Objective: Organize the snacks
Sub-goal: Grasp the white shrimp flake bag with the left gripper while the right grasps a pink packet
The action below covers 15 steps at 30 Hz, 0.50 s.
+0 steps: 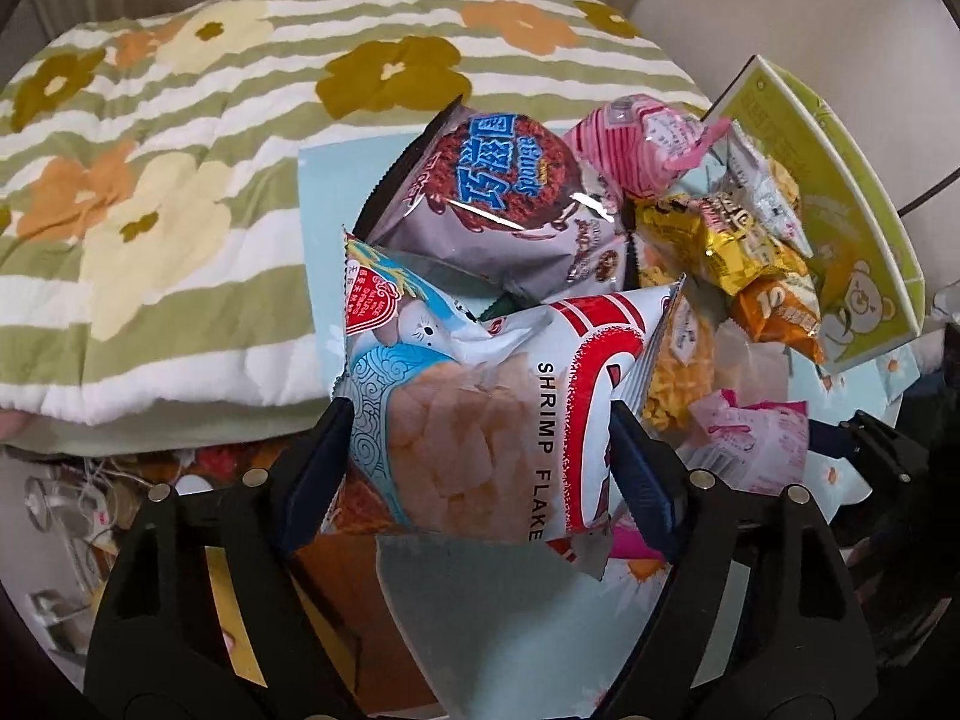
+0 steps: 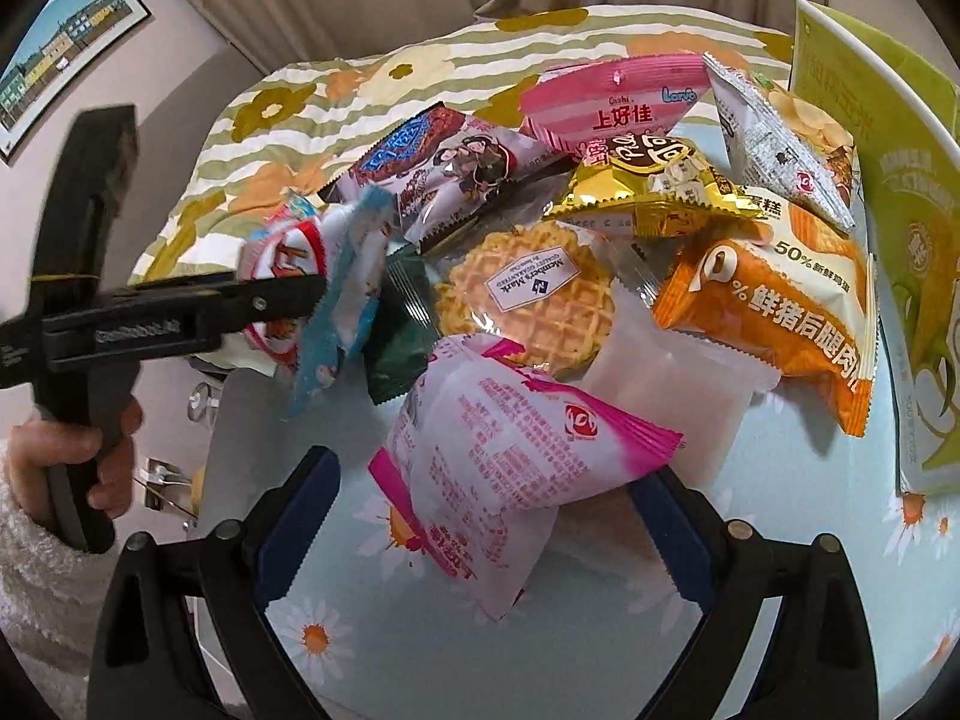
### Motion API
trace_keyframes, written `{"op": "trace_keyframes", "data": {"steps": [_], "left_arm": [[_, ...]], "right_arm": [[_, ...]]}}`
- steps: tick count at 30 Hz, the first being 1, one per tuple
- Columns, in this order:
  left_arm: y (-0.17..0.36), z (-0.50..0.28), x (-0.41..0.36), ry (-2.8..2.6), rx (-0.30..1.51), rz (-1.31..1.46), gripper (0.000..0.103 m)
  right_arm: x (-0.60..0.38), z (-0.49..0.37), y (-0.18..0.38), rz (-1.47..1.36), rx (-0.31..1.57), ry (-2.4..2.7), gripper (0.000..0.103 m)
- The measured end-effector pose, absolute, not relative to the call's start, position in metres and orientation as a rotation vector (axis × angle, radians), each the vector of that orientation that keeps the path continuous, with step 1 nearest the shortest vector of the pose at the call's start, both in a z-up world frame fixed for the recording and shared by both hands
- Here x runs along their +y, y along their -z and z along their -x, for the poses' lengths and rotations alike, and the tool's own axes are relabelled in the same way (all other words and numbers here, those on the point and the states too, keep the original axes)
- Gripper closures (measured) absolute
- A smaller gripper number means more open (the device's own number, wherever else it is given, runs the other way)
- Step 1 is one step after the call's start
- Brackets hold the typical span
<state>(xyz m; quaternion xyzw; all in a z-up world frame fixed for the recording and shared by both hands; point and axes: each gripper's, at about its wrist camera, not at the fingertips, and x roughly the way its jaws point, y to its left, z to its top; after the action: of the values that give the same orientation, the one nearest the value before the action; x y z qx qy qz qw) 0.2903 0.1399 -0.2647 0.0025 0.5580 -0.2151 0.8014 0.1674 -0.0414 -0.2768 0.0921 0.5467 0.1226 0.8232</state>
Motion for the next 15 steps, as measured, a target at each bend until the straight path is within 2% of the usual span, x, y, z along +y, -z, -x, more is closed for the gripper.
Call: {"op": "trace_keyframes", "data": {"steps": [8,9,10,12,15], "left_arm": [[0.258,-0.284,0.143,0.454,1.181,0.029,0.024],[0.257,-0.283,0.144,0.452,1.178,0.031,0.024],[0.255,-0.283,0.144,0.452,1.176,0.034,0.024],[0.254,-0.281,0.146,0.45,1.173,0.04,0.024],[0.25,-0.279,0.149,0.448,1.167,0.046,0.024]], "right_arm": [[-0.026,-0.175,0.28,-0.109,1.11,-0.232,0.008],[-0.023,-0.175,0.281,-0.08,1.105,-0.22,0.013],[-0.021,-0.176,0.282,-0.057,1.099,-0.213,0.024],[-0.015,-0.177,0.284,-0.02,1.091,-0.234,0.035],[-0.01,-0.176,0.286,0.001,1.087,-0.249,0.044]]}}
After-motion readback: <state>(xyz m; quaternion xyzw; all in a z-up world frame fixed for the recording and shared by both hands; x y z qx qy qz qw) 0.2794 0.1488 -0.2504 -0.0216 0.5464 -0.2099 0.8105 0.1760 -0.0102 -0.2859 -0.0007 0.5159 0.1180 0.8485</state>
